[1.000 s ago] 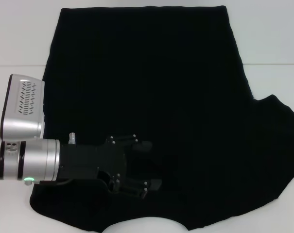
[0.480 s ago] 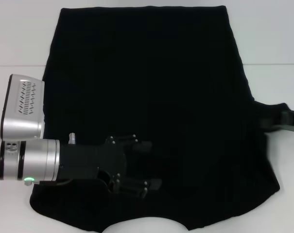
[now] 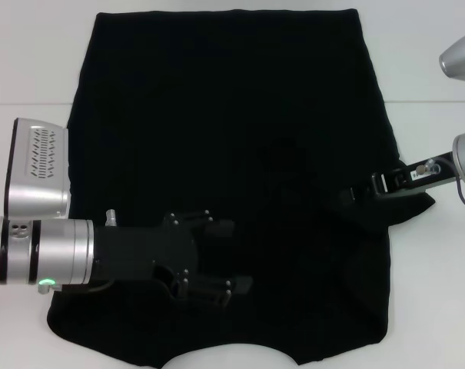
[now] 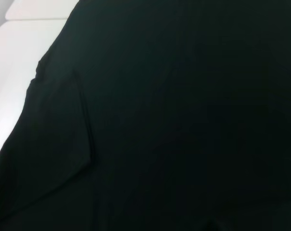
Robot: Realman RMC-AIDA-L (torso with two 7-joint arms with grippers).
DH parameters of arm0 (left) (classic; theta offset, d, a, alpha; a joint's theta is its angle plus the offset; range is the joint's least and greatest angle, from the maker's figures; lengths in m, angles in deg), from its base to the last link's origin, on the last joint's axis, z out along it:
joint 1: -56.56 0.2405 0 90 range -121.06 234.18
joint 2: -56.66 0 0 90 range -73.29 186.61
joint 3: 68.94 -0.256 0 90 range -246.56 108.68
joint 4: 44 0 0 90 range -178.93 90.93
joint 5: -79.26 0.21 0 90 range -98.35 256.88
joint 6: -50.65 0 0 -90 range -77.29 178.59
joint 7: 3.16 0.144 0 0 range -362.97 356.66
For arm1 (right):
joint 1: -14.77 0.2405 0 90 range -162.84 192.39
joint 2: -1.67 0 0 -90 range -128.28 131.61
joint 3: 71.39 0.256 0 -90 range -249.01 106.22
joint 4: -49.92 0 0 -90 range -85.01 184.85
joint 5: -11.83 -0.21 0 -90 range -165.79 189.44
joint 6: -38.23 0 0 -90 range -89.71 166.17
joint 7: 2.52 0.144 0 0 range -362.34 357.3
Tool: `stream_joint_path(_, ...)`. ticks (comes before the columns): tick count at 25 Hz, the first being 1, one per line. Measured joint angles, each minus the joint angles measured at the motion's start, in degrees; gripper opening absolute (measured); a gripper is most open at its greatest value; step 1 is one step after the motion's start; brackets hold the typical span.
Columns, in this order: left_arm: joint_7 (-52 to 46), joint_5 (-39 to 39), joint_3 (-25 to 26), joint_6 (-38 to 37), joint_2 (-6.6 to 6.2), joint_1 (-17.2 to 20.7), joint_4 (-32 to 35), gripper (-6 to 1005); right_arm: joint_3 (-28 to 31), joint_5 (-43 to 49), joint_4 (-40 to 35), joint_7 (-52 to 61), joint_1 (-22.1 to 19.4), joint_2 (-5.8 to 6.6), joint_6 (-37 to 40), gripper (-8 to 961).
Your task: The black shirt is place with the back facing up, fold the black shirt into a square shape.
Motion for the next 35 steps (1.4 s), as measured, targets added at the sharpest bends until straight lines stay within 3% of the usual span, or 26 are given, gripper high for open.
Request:
stream_joint_path(3,-0.02,-0.03,0.12,0.29,0.0,0.02,-0.09,931,0.34,-0.36,-0.04,0.56,0.02,0.41,-0.22,211)
stream_joint_path(11,-0.02,-0.11,0.08,0.3,0.0,-0.46,-0.12,930,1.77,-0.21,0.15,3.54,-3.47,1.49,-5.11,417)
stream_joint_path(16,-0.02,-0.15,-0.04,0.29,0.0,-0.67,-0.12,930,2.07,-0.11,1.77,6.28,-5.41,2.16,-11.93,675)
stream_joint_path(22,-0.02,-0.01,0.17,0.4,0.0,-0.54,-0.12,932,1.83,2.09,5.19,7.99,-5.35,3.01,-16.87,797)
stream_joint_path(35,-0.02,0.06,0.21,0.56,0.0,-0.25,-0.12,933,1.78,5.35,6.48,9.37,-4.95,3.12,-18.19,794)
